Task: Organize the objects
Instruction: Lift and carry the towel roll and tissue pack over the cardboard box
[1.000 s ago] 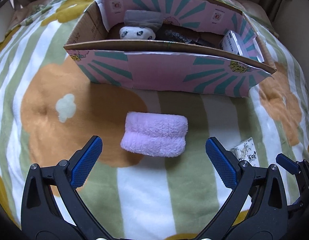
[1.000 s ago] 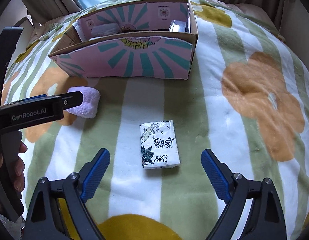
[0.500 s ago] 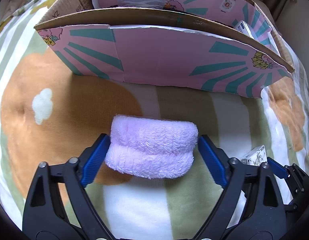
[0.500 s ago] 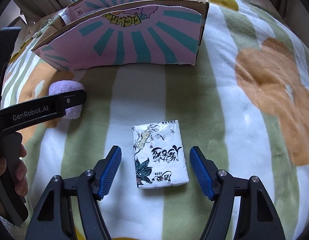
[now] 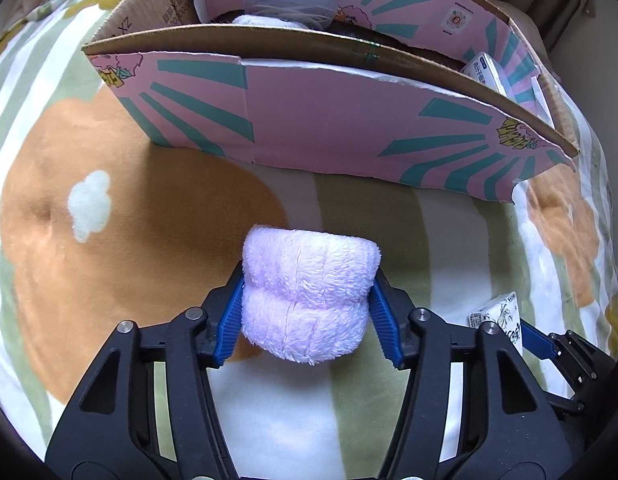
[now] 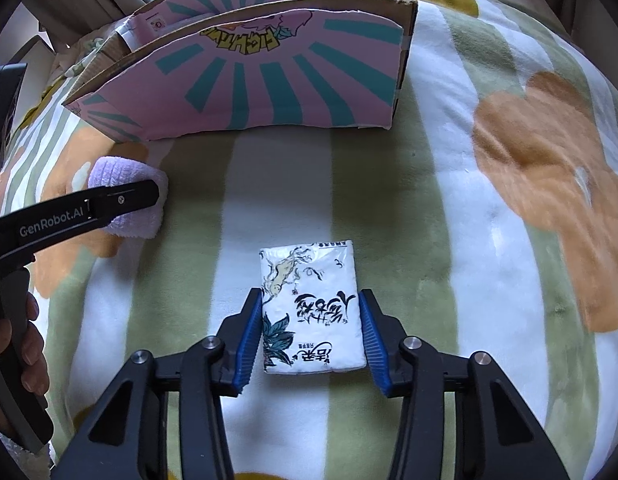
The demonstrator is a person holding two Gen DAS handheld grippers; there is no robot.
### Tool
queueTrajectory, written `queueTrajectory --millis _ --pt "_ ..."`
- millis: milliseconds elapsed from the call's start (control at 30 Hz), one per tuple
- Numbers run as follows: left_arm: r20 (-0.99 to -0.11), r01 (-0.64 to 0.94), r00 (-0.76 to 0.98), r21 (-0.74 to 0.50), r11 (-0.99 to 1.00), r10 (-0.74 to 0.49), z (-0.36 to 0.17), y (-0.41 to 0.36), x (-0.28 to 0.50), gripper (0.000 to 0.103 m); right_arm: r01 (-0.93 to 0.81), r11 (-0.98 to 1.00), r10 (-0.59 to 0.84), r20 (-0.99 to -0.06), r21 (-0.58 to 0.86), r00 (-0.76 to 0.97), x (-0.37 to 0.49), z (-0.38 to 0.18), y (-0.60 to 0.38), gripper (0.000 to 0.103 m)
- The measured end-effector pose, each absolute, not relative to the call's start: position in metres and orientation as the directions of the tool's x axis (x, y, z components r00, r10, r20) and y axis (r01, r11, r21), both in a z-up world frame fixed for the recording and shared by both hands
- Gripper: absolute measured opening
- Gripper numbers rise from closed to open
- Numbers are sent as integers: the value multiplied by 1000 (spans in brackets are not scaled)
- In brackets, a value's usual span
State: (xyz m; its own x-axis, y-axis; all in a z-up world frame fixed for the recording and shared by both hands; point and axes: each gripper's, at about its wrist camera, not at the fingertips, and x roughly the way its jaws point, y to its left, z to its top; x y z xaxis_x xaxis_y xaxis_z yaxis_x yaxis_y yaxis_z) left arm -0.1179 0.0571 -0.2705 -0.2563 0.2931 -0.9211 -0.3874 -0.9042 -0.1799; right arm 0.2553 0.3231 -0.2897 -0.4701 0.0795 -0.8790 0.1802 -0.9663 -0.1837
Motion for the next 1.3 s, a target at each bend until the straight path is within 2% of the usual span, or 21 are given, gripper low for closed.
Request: queueTrajectory --millis 300,667,1033,1133,1300 --pt "-914 -406 -262 -187 -894 311 -259 52 -121 41 145 -972 97 -876 -186 -473 262 -281 324 43" --pt "-891 -401 -301 -206 -893 341 -217 38 -109 40 88 -976 127 -850 -199 -511 267 -244 316 43" --pt "-878 -381 -350 -185 -906 327 -130 12 -106 40 35 -976 157 -804 -216 -573 247 -168 255 43" --pt "-876 -382 -381 -140 -913 294 -102 6 -101 40 12 -974 175 -792 -224 -585 252 -146 244 43" --pt "-883 -369 -372 -142 -918 287 -67 -6 -89 40 -9 -974 190 -787 -228 -587 266 -116 225 43"
